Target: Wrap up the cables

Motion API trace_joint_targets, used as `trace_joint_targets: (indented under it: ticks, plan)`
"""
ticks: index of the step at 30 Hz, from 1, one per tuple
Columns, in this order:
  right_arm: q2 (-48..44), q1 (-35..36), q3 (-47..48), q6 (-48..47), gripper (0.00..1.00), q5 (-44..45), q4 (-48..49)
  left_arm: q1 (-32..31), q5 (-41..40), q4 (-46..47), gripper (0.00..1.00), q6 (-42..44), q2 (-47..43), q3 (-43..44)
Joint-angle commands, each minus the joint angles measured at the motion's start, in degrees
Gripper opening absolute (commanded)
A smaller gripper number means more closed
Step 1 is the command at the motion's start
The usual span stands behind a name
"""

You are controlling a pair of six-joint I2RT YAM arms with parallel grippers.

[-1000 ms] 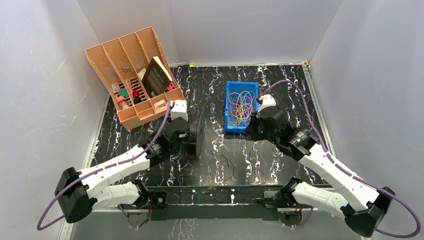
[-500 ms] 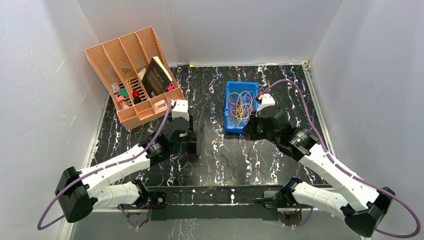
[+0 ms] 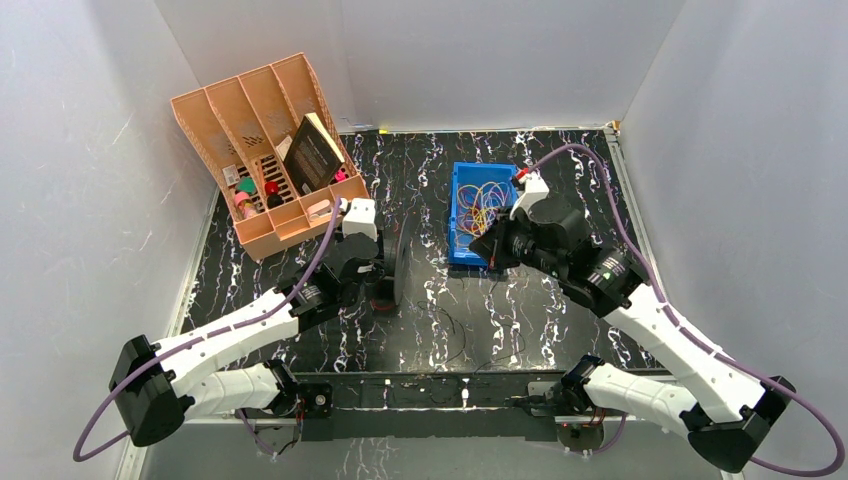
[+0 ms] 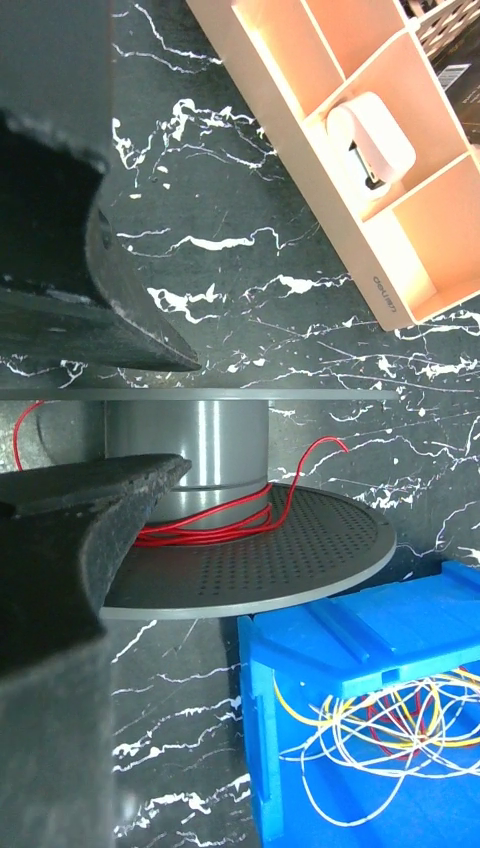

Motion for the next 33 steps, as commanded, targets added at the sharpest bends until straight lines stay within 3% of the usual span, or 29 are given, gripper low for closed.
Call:
trace_joint_targets:
  ticks: [1, 8, 14, 33]
  plan:
    - [1.44, -0.31, 5.35, 1.98, 0.0, -5.71, 6.47, -0.29, -0.77, -0.41, 0.29, 0.15, -1.32, 2.51]
    - [4.54, -0.3, 8.59, 3.59, 0.0, -9.23, 9.94, -0.26, -0.64, -0.54, 0.09, 0.24, -1.05, 2.57]
    - [6.05, -0.34, 9.72, 5.15, 0.0, -9.75, 11.72, -0.26, 0.29, -1.08, 0.01, 0.19, -1.3, 2.74]
    - [11.29, 1.83, 7.24, 14.42, 0.0, -9.78, 22.82, -1.04, 1.44, -6.34, 0.02, -5.11, -1.33, 3.34]
